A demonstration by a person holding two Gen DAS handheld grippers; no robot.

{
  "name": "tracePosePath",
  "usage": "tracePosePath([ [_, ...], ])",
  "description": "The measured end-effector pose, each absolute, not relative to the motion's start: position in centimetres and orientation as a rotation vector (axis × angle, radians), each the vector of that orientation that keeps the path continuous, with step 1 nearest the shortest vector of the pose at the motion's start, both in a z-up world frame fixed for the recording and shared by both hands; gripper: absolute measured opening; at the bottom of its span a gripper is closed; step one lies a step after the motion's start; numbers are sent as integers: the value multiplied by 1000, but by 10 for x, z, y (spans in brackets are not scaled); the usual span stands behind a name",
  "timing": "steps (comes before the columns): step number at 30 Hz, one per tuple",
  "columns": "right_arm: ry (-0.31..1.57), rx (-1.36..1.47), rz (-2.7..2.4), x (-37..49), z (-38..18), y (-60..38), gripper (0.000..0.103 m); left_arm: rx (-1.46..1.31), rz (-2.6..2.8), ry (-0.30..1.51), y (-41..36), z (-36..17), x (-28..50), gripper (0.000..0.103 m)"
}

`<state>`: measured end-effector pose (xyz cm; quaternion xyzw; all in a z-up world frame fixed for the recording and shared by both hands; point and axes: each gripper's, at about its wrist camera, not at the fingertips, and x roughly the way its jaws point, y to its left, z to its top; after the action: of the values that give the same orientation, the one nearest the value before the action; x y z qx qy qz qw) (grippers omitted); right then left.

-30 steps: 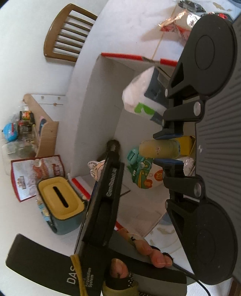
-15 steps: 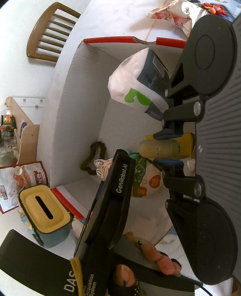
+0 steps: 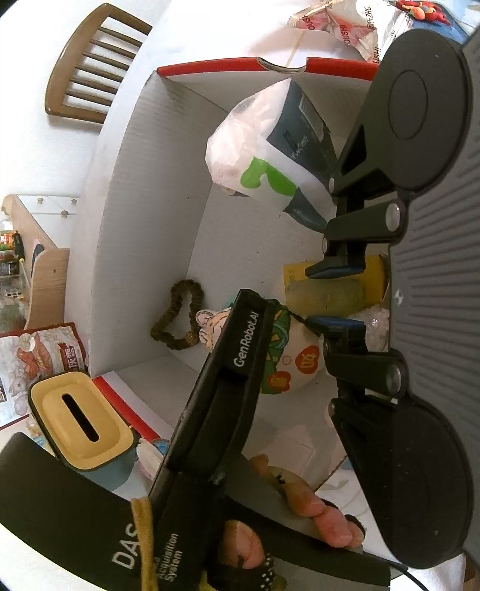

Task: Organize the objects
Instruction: 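Lower into the box and open the left gripper while the right releases the yellow snack, then move both grippers back toward the remaining items on the table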

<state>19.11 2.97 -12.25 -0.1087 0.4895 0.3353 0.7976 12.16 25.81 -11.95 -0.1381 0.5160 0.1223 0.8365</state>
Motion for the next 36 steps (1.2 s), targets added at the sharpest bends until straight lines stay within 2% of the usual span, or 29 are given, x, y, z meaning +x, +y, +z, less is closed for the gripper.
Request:
tracePosePath([
  [5, 1052, -216, 730, 189, -119, 27, 21, -307, 266, 1087, 260, -120, 120, 52],
  [9, 1041, -187, 741, 186, -111, 23, 21, -317, 273, 1065, 261, -118, 116, 62],
  [27, 949, -74, 792, 168, -61, -14, 24, -220, 268, 951, 232, -76, 87, 67],
  [31, 930, -43, 789, 166, -52, -28, 35, -206, 259, 913, 223, -63, 81, 69],
  [32, 924, -37, 788, 166, -50, -32, 42, -205, 258, 904, 221, -60, 79, 69],
  [34, 909, -31, 785, 164, -45, -39, 48, -202, 253, 887, 217, -53, 76, 70],
  [36, 893, -27, 785, 162, -41, -45, 49, -197, 247, 873, 212, -47, 74, 72],
])
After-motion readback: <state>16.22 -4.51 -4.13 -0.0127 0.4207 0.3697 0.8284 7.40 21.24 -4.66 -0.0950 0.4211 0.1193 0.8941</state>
